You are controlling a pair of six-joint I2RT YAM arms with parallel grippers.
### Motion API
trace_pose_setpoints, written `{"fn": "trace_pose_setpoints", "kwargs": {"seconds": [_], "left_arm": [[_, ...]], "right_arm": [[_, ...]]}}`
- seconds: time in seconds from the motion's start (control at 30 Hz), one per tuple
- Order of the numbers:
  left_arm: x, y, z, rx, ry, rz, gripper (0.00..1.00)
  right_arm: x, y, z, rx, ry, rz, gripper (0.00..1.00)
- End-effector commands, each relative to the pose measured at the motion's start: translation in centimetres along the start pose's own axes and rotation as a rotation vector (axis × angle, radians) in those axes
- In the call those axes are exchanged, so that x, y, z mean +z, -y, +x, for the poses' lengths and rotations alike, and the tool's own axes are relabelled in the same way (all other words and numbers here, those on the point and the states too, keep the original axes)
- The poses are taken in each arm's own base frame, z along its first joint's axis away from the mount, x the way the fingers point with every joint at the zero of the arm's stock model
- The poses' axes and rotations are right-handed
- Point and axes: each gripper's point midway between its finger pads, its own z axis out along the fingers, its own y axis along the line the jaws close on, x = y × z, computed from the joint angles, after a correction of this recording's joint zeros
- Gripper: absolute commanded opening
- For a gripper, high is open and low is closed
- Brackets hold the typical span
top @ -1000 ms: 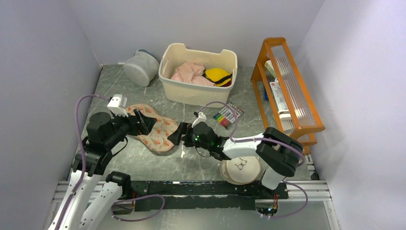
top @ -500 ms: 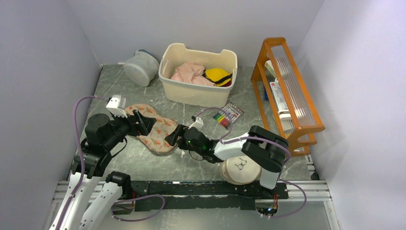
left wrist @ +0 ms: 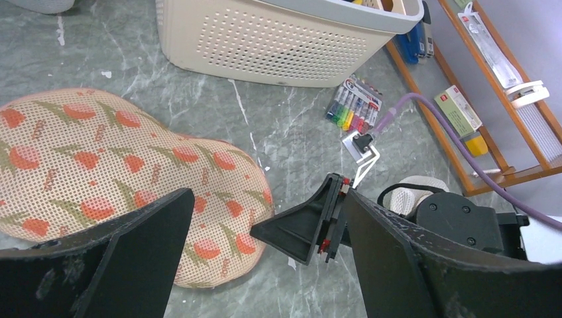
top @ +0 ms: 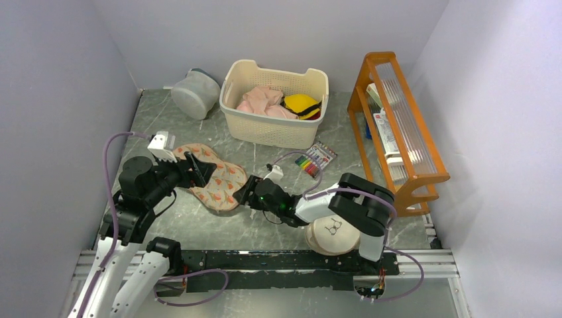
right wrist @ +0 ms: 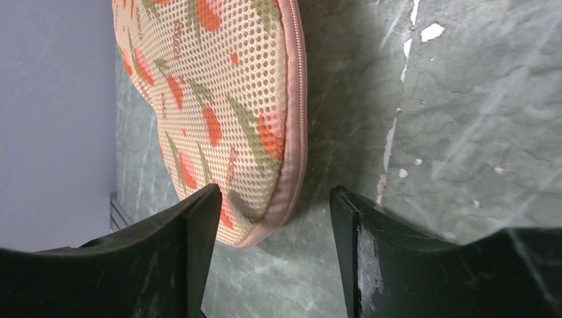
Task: Unzip the laundry bag and remove the bra
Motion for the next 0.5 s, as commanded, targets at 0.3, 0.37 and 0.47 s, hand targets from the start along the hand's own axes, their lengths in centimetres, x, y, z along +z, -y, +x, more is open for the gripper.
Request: {"fn": "trace_pose_setpoints", "kwargs": {"seconds": [0.3, 0.37, 0.47], "left_arm": [[1.9, -0.6, 1.4, -0.012, -0.078, 0.0, 0.96], [2.5, -0.5, 2.1, -0.018, -0.114, 0.009, 0.96], [3.5, -0.2, 3.2, -0.022, -0.178, 0.048, 0.96]], "right_arm": [[1.2, -2.3, -2.4, 0.071, 0.05, -0.098, 0.06], [0.0, -1.8, -3.8, 0.072, 0.056, -0.109, 0.0], [-1.2, -0.8, -4.8, 0.006, -0.016, -0.133, 0.0]]}}
